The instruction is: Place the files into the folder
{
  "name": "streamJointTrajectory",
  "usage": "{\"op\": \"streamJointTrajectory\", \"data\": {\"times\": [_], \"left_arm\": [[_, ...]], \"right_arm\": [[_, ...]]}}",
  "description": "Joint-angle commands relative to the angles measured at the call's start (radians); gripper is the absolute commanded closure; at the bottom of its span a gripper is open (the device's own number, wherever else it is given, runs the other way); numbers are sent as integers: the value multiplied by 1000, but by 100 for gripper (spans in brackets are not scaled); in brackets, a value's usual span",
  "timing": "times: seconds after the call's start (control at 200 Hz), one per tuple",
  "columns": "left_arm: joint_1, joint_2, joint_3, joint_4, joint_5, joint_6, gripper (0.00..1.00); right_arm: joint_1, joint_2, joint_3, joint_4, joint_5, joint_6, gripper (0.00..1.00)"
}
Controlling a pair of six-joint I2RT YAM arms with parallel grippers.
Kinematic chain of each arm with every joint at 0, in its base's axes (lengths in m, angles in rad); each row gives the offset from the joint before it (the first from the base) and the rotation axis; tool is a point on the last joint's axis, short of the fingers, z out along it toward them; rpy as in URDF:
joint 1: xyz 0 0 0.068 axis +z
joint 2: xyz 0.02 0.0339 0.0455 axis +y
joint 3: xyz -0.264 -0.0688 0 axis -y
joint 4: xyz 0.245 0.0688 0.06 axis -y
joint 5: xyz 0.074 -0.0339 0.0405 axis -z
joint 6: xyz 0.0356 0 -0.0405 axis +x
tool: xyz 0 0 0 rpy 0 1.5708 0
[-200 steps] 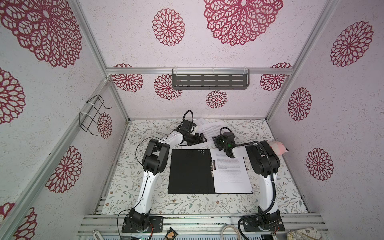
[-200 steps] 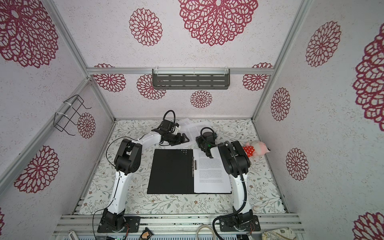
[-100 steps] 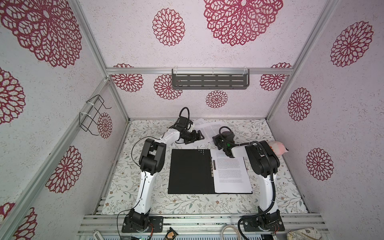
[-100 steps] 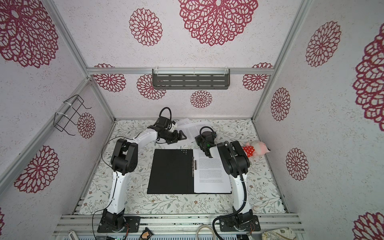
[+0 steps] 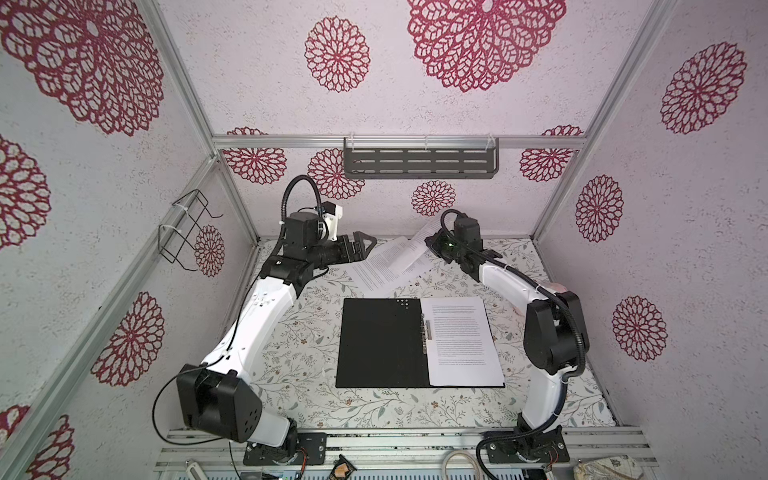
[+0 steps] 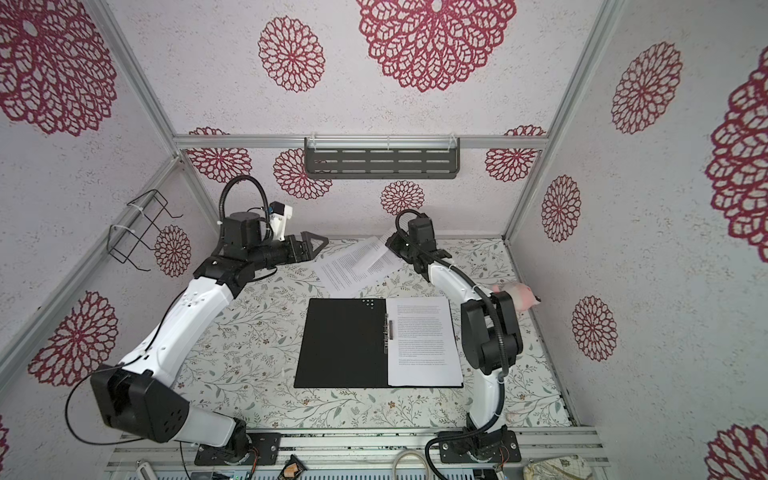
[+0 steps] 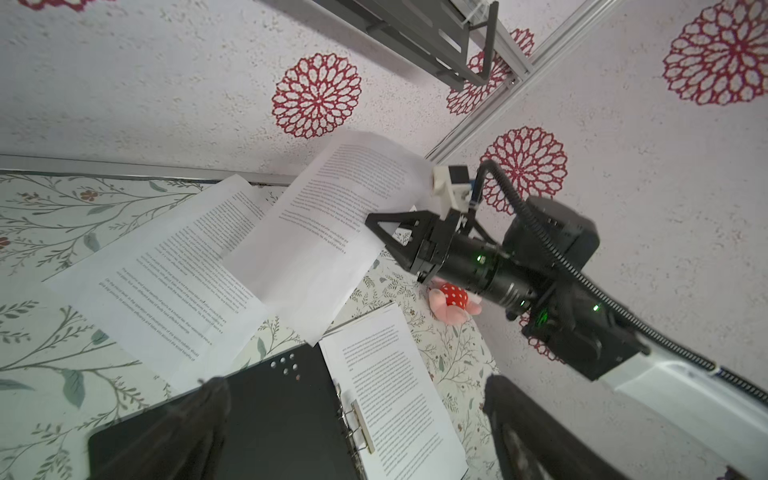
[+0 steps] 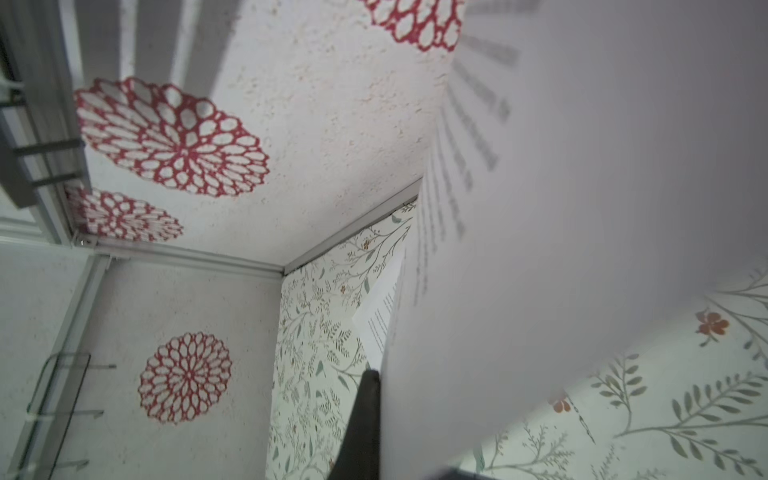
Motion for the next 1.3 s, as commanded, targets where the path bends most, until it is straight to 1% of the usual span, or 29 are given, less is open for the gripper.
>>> {"op": "streamJointTrajectory", "data": {"times": [0.0,0.085,0.14,0.205,0.325,0.47,0.525,0.595,0.67,0.725,0.845,0.911,0.976,1.096,1.296], "left_arm": [[-1,-85,-90,-52,4,104,1],[-1,-169,-179,1,28,127,1],[-1,-215,-244,58,20,127,1],[-1,-247,-301,120,11,123,1],[-1,-251,-299,114,22,133,1],[0,-236,-300,119,50,109,1],[0,-234,-309,141,71,93,1],[-2,-232,-312,148,79,81,2],[-3,-230,-314,151,83,79,1],[-3,-229,-317,156,86,75,1],[-3,-228,-319,164,96,62,1],[-2,-228,-323,174,105,54,1],[-5,-229,-324,175,105,50,1],[-21,-240,-322,162,93,63,2],[-34,-244,-325,160,83,70,1]], "right_arm": [[-16,-88,68,-345,-137,-251,100],[-19,-143,98,-501,-183,-378,100],[-18,-169,121,-607,-235,-457,100],[-19,-191,155,-741,-269,-531,100],[-19,-265,146,-898,-326,-617,100],[-23,-329,105,-1053,-327,-711,100],[-31,-349,72,-1090,-284,-729,100],[-42,-361,34,-1138,-161,-754,100],[-73,-367,-26,-1149,-25,-754,100],[-80,-353,-65,-1155,81,-760,100],[-84,-283,-156,-1120,265,-797,100],[-94,-234,-186,-1072,291,-801,100],[-87,-195,-208,-1042,374,-823,100],[-90,-149,-207,-1007,423,-864,100],[-95,-132,-205,-959,407,-895,100]]}}
